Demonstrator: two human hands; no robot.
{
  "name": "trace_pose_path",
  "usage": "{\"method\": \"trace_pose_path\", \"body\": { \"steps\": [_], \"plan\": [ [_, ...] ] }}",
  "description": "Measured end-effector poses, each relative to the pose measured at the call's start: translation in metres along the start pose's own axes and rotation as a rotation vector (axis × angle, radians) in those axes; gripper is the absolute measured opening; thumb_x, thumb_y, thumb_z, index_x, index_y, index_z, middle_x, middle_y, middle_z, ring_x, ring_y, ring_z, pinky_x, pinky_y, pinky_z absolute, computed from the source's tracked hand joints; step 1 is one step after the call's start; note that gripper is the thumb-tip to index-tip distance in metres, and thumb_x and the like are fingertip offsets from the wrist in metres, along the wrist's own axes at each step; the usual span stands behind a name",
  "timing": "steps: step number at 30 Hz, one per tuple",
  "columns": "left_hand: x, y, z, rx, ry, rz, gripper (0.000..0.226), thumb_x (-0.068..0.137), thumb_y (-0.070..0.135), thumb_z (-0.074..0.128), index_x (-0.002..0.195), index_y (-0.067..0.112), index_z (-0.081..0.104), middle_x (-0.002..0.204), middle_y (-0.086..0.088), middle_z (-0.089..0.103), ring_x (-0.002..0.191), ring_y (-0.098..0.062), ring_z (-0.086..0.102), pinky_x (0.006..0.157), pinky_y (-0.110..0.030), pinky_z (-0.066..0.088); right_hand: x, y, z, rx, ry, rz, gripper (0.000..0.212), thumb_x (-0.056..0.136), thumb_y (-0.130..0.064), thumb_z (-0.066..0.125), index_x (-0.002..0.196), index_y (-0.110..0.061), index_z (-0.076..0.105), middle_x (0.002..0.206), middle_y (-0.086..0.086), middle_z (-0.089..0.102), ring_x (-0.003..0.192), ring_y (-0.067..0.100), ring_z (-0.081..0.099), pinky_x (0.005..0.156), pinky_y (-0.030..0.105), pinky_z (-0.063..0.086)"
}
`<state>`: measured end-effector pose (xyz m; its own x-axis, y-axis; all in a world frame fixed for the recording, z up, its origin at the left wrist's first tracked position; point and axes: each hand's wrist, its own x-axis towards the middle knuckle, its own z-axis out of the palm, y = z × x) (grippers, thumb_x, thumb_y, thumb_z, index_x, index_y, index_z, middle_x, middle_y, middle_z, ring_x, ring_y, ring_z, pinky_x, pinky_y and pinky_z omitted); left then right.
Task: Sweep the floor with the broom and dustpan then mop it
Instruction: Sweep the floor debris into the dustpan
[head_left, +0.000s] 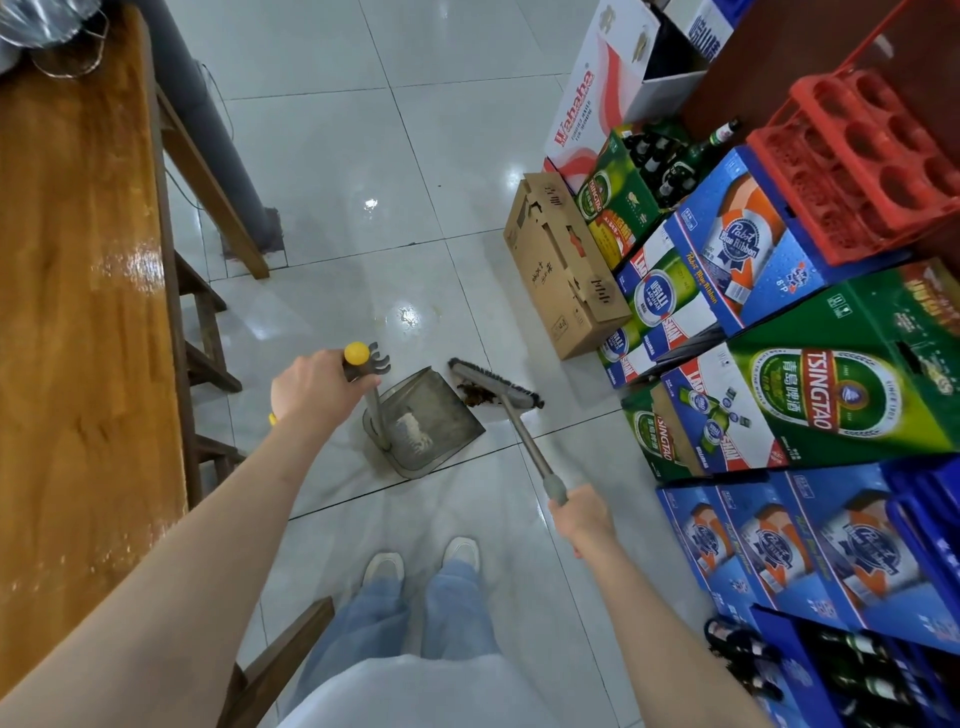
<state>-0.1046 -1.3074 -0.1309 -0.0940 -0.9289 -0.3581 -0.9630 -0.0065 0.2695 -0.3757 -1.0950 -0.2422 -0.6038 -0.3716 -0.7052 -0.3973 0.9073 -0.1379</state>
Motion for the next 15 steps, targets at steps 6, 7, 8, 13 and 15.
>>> {"method": "trace_pose_path", "body": {
  "steps": [6,7,8,13,15],
  "plan": [
    [0.001,0.0,0.001,0.014,0.002,-0.004,0.034,0.083,0.056,0.061,0.08,0.023,0.052,0.075,-0.004,0.055,0.085,-0.032,0.061,0.063,-0.031,0.041,-0.026,0.017,-0.005,0.001,0.039,-0.043,0.035,0.093,-0.04,0.05,0.077,-0.011,0.061,0.094,0.014,0.066,0.092,0.034,0.063,0.073,0.037,0.055],
    [0.001,0.0,0.001,0.018,0.003,-0.006,0.035,0.083,0.056,0.061,0.081,0.022,0.053,0.075,-0.004,0.055,0.085,-0.032,0.061,0.063,-0.031,0.041,-0.028,0.022,-0.006,0.005,0.043,-0.044,0.032,0.093,-0.039,0.051,0.075,-0.013,0.059,0.095,0.015,0.066,0.091,0.034,0.063,0.072,0.035,0.053],
    [0.001,0.0,0.001,0.022,0.003,-0.009,0.036,0.083,0.057,0.061,0.082,0.022,0.054,0.075,-0.004,0.055,0.084,-0.032,0.06,0.063,-0.031,0.041,-0.029,0.026,-0.007,0.011,0.046,-0.047,0.03,0.092,-0.038,0.053,0.076,-0.014,0.059,0.095,0.015,0.066,0.091,0.034,0.063,0.072,0.035,0.052],
    [0.001,0.002,0.002,0.036,0.0,-0.019,0.038,0.083,0.057,0.061,0.085,0.019,0.058,0.075,-0.004,0.055,0.081,-0.032,0.059,0.061,-0.031,0.041,-0.023,0.037,-0.025,0.056,0.058,-0.013,0.03,0.094,-0.036,0.051,0.091,-0.01,0.065,0.091,0.014,0.067,0.088,0.033,0.061,0.073,0.032,0.047],
    [0.002,0.002,0.001,0.034,0.004,-0.028,0.039,0.083,0.058,0.061,0.083,0.019,0.057,0.073,-0.005,0.055,0.075,-0.03,0.055,0.061,-0.031,0.041,-0.017,0.037,-0.032,0.078,0.074,-0.002,0.03,0.095,-0.032,0.052,0.095,-0.006,0.067,0.088,0.013,0.065,0.083,0.031,0.058,0.07,0.03,0.045]
  ]
}}
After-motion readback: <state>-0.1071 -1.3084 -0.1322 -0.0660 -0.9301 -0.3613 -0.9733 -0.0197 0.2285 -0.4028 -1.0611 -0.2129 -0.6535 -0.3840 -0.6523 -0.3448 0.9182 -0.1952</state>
